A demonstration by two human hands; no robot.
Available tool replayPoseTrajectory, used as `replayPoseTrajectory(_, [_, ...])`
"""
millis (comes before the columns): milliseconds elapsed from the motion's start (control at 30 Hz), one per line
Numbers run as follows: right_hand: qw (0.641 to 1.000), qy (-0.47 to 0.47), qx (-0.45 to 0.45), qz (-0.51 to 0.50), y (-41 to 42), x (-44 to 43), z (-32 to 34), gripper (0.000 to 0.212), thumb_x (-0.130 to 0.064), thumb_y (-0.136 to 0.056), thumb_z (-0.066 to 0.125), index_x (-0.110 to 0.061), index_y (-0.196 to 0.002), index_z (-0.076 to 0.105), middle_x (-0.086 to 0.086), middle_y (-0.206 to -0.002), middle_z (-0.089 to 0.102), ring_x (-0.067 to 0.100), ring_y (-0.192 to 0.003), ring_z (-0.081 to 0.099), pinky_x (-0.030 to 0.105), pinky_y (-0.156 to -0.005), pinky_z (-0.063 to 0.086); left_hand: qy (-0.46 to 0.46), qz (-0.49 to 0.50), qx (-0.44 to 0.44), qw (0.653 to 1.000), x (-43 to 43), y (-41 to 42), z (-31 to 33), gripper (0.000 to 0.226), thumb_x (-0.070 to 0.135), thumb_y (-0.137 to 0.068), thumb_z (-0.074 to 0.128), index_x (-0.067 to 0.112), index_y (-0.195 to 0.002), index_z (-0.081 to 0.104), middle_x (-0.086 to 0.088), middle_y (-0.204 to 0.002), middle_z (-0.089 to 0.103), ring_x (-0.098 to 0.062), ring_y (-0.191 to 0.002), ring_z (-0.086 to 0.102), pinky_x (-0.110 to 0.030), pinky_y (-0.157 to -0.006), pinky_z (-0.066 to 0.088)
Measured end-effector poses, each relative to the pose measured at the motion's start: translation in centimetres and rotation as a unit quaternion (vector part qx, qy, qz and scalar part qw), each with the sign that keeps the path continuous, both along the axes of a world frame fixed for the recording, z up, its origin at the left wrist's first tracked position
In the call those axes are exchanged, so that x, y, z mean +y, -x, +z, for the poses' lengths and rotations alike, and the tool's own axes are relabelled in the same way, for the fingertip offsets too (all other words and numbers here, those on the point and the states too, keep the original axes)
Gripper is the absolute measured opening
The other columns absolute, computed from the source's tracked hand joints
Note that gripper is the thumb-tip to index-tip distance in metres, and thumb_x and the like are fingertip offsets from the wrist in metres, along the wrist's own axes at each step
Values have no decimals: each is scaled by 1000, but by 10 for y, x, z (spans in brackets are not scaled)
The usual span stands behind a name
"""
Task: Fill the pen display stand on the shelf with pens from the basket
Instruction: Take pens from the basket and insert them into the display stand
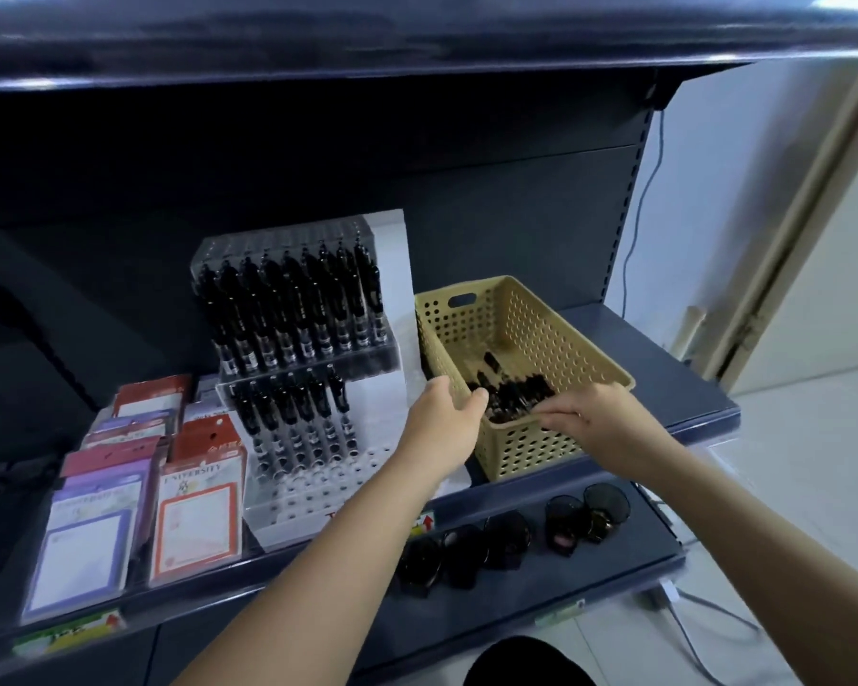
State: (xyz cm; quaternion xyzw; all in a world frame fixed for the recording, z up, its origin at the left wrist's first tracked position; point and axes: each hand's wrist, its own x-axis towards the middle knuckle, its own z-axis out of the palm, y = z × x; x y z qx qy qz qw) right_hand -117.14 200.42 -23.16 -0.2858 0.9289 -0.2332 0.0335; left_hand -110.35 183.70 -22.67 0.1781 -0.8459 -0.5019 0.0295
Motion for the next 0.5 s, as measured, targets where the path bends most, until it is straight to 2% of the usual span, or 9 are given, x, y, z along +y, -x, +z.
replayPoseTrajectory(33, [1000,9,-2,0,0,0,-1,22,-24,-93,56,-22,-108,71,-9,-93,71,-9,-62,50,5,-57,38,-6,11,-20,1000,2,8,0,58,39,-97,41,8,-143,26,-6,-141,40,-20,-125,41,-28,-93,33])
replayPoseTrajectory(100, [1000,15,-10,-2,0,1,-2,22,-24,-93,57,-22,-109,71,-6,-101,72,-4,-74,58,6,-66,41,-18,38,-43,998,5,24,-2,51,36,-98,40,5,-137,33,-5,-117,48,-19,-99,48,-28,-82,33])
replayPoseTrajectory(133, [1000,20,-16,-1,-1,2,-3,21,-23,-92,58,-20,-109,72,-5,-105,72,0,-84,61,6,-71,42,-14,47,-49,998,6,31,-4,48,36,-97,40,4,-133,36,-5,-112,50,-18,-91,49,-30,-79,35])
replayPoseTrajectory(200, [999,42,-26,5,-2,4,-4,20,-19,-90,62,-16,-106,73,-4,-106,71,2,-91,61,-3,-72,37,0,60,-53,997,7,45,-10,48,36,-97,40,4,-132,37,-13,-118,55,-23,-88,54,-31,-72,39])
replayPoseTrajectory(267, [997,64,-29,12,-5,8,-7,17,-16,-87,65,-14,-101,75,-1,-101,73,3,-88,64,-4,-71,39,2,72,-53,996,9,55,-12,48,33,-97,39,5,-135,32,-13,-116,54,-20,-80,53,-31,-68,40])
replayPoseTrajectory(367, [996,79,-47,7,-9,14,-10,17,-14,-84,68,-15,-100,75,-4,-97,74,4,-85,65,-1,-71,41,31,98,-37,994,10,61,-11,43,24,-99,36,6,-137,29,2,-83,45,-8,-61,40,-27,-55,35])
replayPoseTrajectory(433, [995,75,-64,11,-11,18,-14,19,-15,-84,69,-17,-101,75,-9,-99,73,0,-85,64,1,-73,42,56,109,-30,992,11,60,-11,43,18,-99,33,8,-140,26,4,-74,40,-9,-57,41,-25,-47,32])
replayPoseTrajectory(500, [994,73,-78,22,-12,22,-17,19,-15,-83,70,-20,-101,75,-11,-100,72,-8,-82,61,-2,-71,40,86,107,-17,990,16,55,-13,49,14,-98,31,11,-145,17,0,-71,44,-13,-53,43,-26,-44,32])
